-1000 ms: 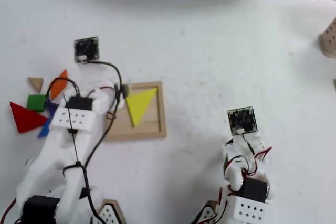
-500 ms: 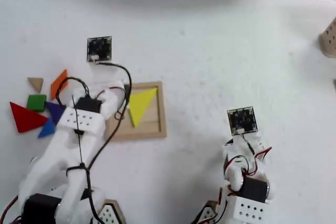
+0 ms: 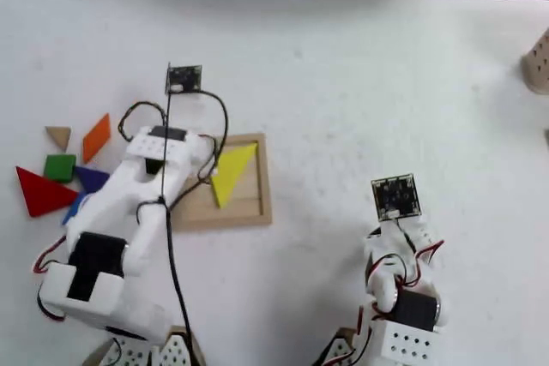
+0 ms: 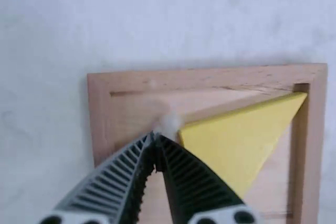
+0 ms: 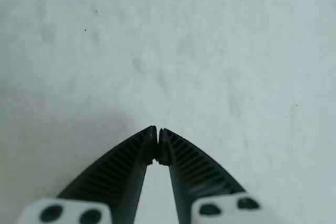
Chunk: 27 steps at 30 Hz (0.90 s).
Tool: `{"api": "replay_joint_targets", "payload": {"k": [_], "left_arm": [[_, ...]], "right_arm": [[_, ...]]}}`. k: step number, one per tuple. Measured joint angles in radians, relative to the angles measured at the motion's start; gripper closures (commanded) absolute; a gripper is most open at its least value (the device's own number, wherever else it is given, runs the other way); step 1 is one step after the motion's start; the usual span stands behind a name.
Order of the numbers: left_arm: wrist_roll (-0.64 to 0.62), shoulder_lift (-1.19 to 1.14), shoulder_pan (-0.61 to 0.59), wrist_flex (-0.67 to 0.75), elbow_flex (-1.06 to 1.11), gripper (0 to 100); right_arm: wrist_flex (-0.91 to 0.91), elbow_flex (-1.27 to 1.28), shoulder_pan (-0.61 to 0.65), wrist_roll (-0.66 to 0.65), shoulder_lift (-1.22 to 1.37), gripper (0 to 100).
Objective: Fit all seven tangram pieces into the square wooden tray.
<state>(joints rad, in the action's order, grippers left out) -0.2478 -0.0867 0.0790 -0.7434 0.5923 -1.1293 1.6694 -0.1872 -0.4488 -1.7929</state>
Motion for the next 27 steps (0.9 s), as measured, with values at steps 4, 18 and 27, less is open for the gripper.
{"api": "replay_joint_targets", "payload": {"k": [4, 18, 27], "left_arm": [[0.000, 0.000, 0.003, 0.000, 0.000, 98], [0.135, 0.000, 0.288, -0.127, 0.005, 98], [0.144, 0.216, 0.160, -0.071, 0.149, 98]], "right_arm": [[0.000, 0.000, 0.000, 0.000, 0.000, 98.1], [0.000, 0.000, -0.002, 0.000, 0.000, 98.1], [0.000, 0.000, -0.002, 0.000, 0.000, 98.1]]}}
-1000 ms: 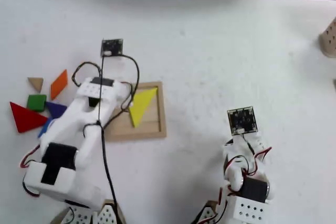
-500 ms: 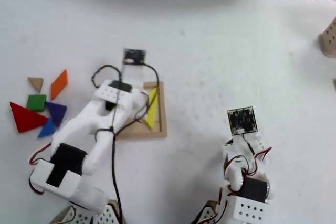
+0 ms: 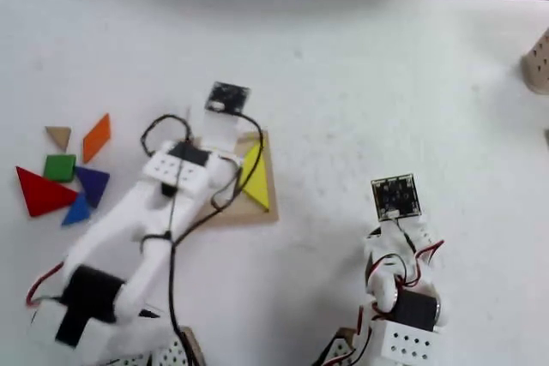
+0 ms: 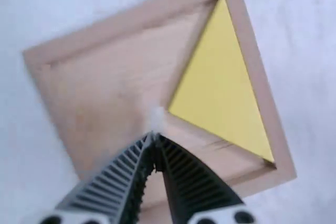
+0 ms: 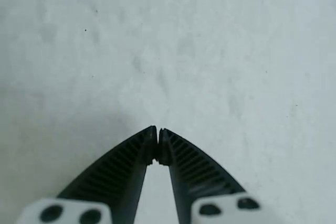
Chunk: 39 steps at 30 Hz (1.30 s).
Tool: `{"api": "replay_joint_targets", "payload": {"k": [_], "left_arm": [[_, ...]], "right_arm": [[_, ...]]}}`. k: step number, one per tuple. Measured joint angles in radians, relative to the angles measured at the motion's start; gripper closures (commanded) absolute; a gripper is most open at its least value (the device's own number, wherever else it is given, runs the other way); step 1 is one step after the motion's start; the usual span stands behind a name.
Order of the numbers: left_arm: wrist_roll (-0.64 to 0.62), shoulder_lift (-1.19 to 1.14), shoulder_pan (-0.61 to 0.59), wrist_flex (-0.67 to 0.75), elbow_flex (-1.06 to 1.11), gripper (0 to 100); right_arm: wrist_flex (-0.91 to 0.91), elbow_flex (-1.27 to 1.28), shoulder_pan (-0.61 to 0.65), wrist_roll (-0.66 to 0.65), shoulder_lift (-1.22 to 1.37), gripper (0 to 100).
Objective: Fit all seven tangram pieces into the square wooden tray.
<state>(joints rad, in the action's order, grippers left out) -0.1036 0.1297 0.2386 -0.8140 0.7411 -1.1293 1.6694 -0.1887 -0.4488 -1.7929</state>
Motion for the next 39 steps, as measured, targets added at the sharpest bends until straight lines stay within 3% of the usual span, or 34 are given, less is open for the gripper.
{"api": "replay_joint_targets", "payload": {"k": [8, 14, 19, 26, 39], "left_arm": [[0.002, 0.149, -0.153, 0.196, 0.132, 98], [-0.002, 0.029, -0.247, 0.199, 0.072, 98], [0.049, -0.104, -0.245, 0.199, 0.015, 98], [0.218, -0.114, -0.245, 0.138, -0.005, 98], [0.230, -0.114, -0.399, -0.020, -0.017, 98]], "right_arm": [[0.000, 0.000, 0.000, 0.000, 0.000, 98.1], [0.000, 0.000, 0.000, 0.000, 0.000, 98.1], [0.000, 0.000, 0.000, 0.000, 0.000, 98.1], [0.000, 0.000, 0.000, 0.000, 0.000, 98.1], [0.000, 0.012, 0.000, 0.000, 0.000, 98.1]]}}
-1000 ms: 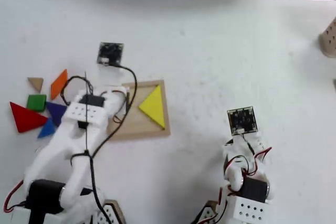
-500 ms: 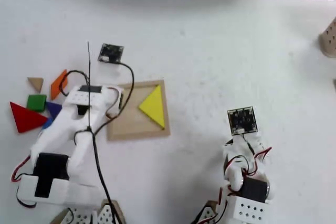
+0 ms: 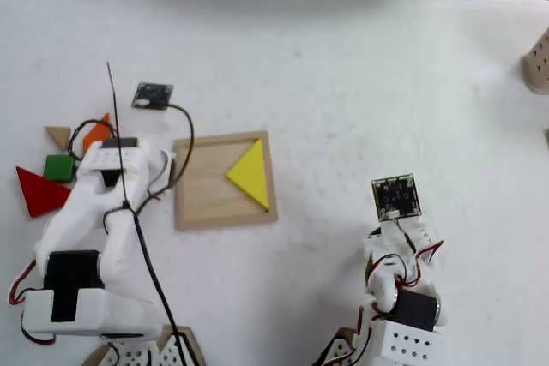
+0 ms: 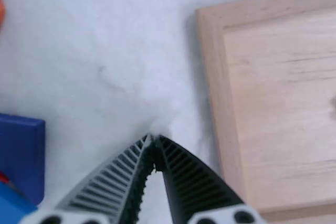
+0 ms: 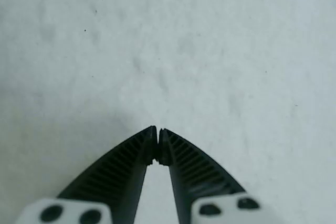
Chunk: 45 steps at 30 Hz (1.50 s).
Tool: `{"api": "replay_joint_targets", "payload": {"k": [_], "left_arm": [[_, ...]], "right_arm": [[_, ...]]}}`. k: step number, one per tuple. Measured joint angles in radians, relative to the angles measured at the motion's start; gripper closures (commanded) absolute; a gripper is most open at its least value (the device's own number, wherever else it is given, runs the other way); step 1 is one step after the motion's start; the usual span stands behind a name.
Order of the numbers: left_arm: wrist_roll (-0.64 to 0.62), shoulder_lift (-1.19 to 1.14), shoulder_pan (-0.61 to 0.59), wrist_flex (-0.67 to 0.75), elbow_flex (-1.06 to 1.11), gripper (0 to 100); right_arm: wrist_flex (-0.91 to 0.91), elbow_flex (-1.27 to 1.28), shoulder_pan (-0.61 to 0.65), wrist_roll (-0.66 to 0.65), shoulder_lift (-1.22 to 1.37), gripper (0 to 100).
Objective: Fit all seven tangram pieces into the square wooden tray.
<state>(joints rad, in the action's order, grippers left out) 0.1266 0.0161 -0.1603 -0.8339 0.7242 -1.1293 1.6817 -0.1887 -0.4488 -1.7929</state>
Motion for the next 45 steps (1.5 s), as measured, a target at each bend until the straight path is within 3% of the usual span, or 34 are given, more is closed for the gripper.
{"api": "replay_joint_targets", "payload": {"k": [11, 24, 45], "left_arm": [[0.000, 0.032, -0.035, 0.009, 0.054, 98], [0.103, 0.509, -0.127, 0.215, 0.489, 98], [0.109, 0.555, -0.126, 0.233, 0.506, 98]], "right_arm": [[-0.115, 0.000, 0.002, 0.000, 0.000, 98.1], [-0.132, 0.000, 0.002, 0.000, 0.000, 98.1], [-0.132, 0.000, 0.002, 0.000, 0.000, 98.1]]}}
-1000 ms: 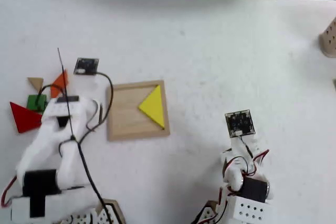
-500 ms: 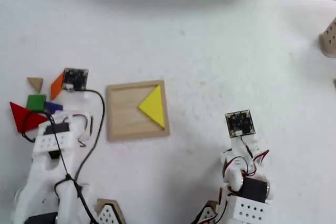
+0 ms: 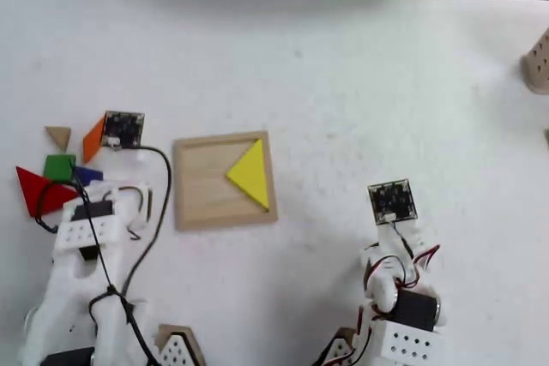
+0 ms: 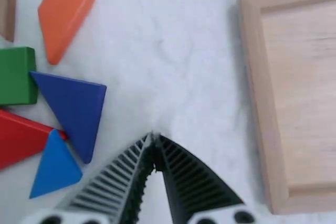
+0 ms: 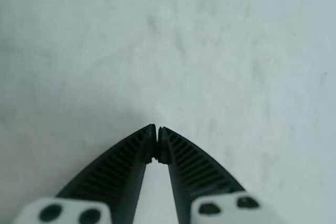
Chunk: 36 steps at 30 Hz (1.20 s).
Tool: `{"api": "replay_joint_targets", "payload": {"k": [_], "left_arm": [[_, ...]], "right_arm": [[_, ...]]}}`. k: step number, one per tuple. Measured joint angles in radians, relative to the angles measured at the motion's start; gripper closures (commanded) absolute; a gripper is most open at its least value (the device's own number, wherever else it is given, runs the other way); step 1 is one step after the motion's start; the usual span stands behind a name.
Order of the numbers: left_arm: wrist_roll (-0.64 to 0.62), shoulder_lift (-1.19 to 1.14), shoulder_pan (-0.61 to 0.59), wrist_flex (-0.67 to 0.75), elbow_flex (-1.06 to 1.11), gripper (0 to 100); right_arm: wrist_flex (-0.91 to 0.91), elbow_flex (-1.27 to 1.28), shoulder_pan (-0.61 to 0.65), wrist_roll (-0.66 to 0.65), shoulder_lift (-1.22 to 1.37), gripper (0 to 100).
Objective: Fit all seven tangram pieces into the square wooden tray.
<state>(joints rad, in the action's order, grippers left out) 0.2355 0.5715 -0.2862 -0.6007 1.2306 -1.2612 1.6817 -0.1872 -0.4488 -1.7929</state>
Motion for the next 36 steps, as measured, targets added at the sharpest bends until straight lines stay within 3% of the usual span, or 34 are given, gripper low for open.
{"api": "replay_joint_targets", "payload": {"k": [24, 29, 32, 36], "left_arm": [[0.002, 0.000, 0.000, 0.000, 0.000, 98], [-0.003, 0.000, -0.061, 0.100, 0.000, 98], [-0.098, 0.000, -0.152, 0.158, 0.000, 98], [-0.230, 0.000, -0.213, 0.118, -0.038, 98]], "right_arm": [[0.000, 0.000, -0.002, 0.000, 0.000, 98.1], [0.000, 0.000, -0.002, 0.000, 0.000, 98.1], [0.000, 0.000, -0.002, 0.000, 0.000, 98.1], [0.000, 0.000, -0.002, 0.000, 0.000, 98.1]]}}
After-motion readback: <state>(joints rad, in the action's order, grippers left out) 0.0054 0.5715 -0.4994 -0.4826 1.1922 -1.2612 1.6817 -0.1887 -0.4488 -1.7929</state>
